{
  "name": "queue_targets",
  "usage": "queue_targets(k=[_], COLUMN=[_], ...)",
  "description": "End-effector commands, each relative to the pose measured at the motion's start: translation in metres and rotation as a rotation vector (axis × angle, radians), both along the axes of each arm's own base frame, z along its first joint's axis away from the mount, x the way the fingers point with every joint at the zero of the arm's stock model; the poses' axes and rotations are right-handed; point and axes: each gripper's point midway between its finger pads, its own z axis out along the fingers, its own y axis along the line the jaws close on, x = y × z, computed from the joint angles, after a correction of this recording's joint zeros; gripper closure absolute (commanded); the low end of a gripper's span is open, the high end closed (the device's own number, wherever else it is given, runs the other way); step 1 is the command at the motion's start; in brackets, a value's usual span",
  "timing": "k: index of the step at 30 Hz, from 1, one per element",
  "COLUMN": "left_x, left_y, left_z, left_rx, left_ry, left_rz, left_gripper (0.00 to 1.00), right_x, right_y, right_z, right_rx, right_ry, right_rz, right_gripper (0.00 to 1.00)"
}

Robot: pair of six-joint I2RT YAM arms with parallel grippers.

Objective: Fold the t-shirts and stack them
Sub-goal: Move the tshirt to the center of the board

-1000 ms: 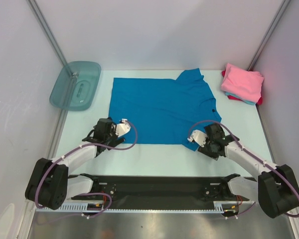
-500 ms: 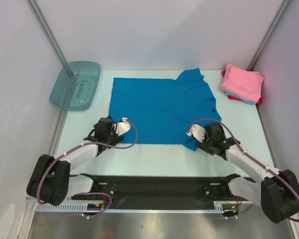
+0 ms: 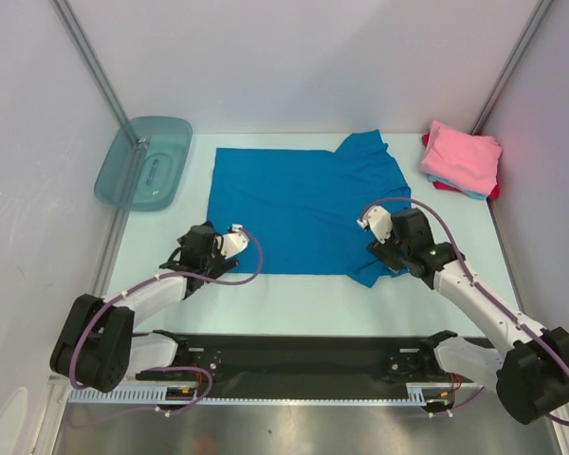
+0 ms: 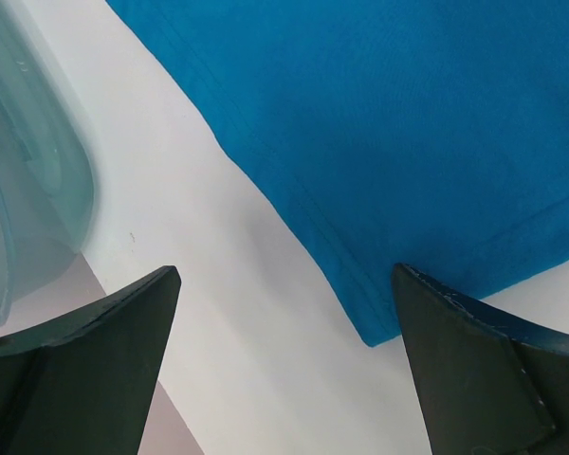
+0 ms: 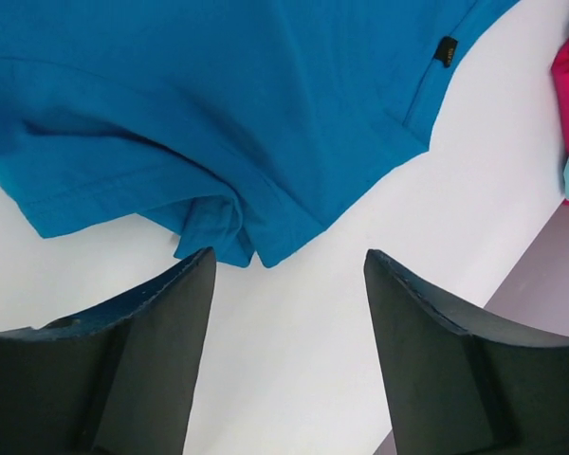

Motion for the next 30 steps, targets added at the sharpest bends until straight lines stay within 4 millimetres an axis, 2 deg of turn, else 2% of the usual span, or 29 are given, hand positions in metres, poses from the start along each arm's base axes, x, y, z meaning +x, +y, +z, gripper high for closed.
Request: queue_targets(k=[1, 4, 6, 10, 12, 14, 16, 18, 19, 20, 23, 25, 28, 29, 30], left_x=[0.003, 0.003, 0.003, 0.003, 0.004, 0.003, 0.004, 0.004, 0.003, 0.004, 0.003, 0.002, 0.0, 0.001, 0.001], left_y=[-0.002, 0.0, -0.001, -0.001, -0.001, -0.001, -0.001, -0.001, -0.001, -0.001, 0.0, -0.001, -0.001, 0.001, 0.002], left_z=[0.003, 0.004, 0.005, 0.006, 0.007, 0.006, 0.005, 0.004, 0.003, 0.003, 0.004, 0.003, -0.003, -0.004, -0.005], left_rx=[-0.006, -0.001, -0.002, -0.003, -0.002, -0.002, -0.001, 0.001, 0.002, 0.003, 0.006, -0.001, 0.004, 0.014, 0.022], left_ry=[-0.03, -0.033, -0.038, -0.041, -0.043, -0.04, -0.038, -0.035, -0.032, -0.032, -0.034, -0.032, -0.016, -0.012, -0.008], left_rz=[0.002, 0.007, 0.005, 0.005, 0.005, 0.006, 0.005, 0.008, 0.008, 0.009, 0.009, 0.01, 0.008, 0.011, 0.016], left_gripper=[0.0, 0.0, 0.0, 0.0, 0.0, 0.0, 0.0, 0.0, 0.0, 0.0, 0.0, 0.0, 0.0, 0.0, 0.0], right_x=[0.003, -0.002, -0.008, -0.023, -0.026, -0.024, -0.017, 0.0, 0.005, 0.018, 0.03, 0.03, 0.018, 0.01, 0.006], right_y=[0.002, -0.004, -0.018, -0.029, -0.028, -0.023, -0.016, -0.009, -0.008, -0.005, -0.006, -0.008, -0.011, -0.009, -0.01], right_z=[0.028, 0.049, 0.076, 0.113, 0.123, 0.124, 0.115, 0.101, 0.087, 0.084, 0.067, 0.062, 0.051, 0.038, 0.033], right_rx=[0.045, 0.029, -0.005, 0.013, 0.034, 0.061, 0.08, 0.072, 0.055, 0.06, 0.05, 0.064, 0.109, 0.124, 0.097], right_ry=[-0.031, -0.024, -0.074, -0.164, -0.178, -0.174, -0.158, -0.145, -0.128, -0.155, -0.171, -0.162, -0.11, -0.066, -0.06], right_rz=[-0.041, -0.071, -0.101, -0.105, -0.098, -0.096, -0.096, -0.094, -0.101, -0.113, -0.132, -0.153, -0.115, -0.083, -0.04], right_gripper=[0.29, 0.28, 0.25, 0.22, 0.21, 0.21, 0.21, 0.2, 0.1, 0.01, 0.0, 0.0, 0.0, 0.0, 0.0])
